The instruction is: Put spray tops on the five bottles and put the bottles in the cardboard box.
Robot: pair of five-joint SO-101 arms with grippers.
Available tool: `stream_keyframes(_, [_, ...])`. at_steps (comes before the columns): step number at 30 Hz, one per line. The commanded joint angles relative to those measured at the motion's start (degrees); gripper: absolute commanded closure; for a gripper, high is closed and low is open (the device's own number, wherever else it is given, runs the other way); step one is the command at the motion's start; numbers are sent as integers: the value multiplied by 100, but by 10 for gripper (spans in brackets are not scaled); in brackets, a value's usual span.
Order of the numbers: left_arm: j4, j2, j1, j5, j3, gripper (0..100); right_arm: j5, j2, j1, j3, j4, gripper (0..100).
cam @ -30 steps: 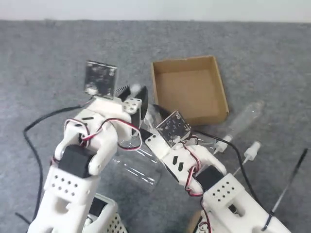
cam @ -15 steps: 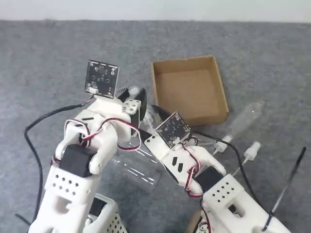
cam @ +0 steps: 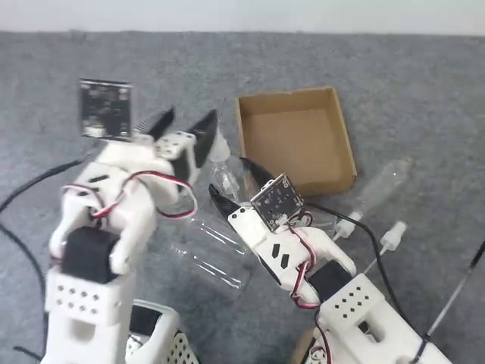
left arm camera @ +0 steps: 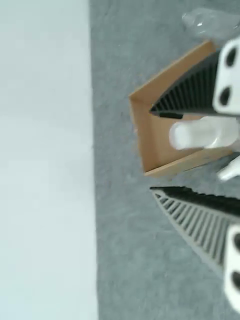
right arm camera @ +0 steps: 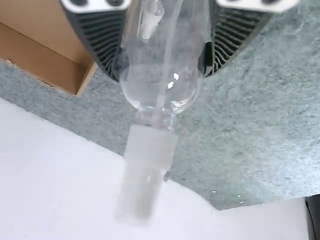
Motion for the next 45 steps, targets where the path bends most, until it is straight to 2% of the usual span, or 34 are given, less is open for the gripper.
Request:
stream_keyframes(1, [158,-62,-334,-62,-602,797,-62,-198,119,-123,-163,993])
stream_keyframes(7, [141,-167,-888,-281,338,797,-97,-171,435,-510,31,993])
stream_keyframes(11, [105,-703,-985,-554,1288,797,-703,312,866,-1609,690,993])
stream_keyframes(14, [97,-1345,-949,-826,1859,797,-765,1121,1007,-2532,910,993])
stream_keyframes(18, [62,-1960,-545,-1081,2589,794,-782,2492,1033,-3947,1059,993])
stream_keyframes(22, [-536,-2145,149,-1231,3371,768,-800,3749,980,-5600,2000,993])
stream_keyframes(26, [-897,-2145,255,-1240,3600,705,-809,4356,813,-6567,2826,993])
stream_keyframes(34, [-1468,-2136,-105,-1240,3890,702,-809,3873,330,-6435,3565,993])
stream_keyframes(45, [-1521,-2136,-105,-1257,3969,702,-756,2519,347,-5345,3600,993])
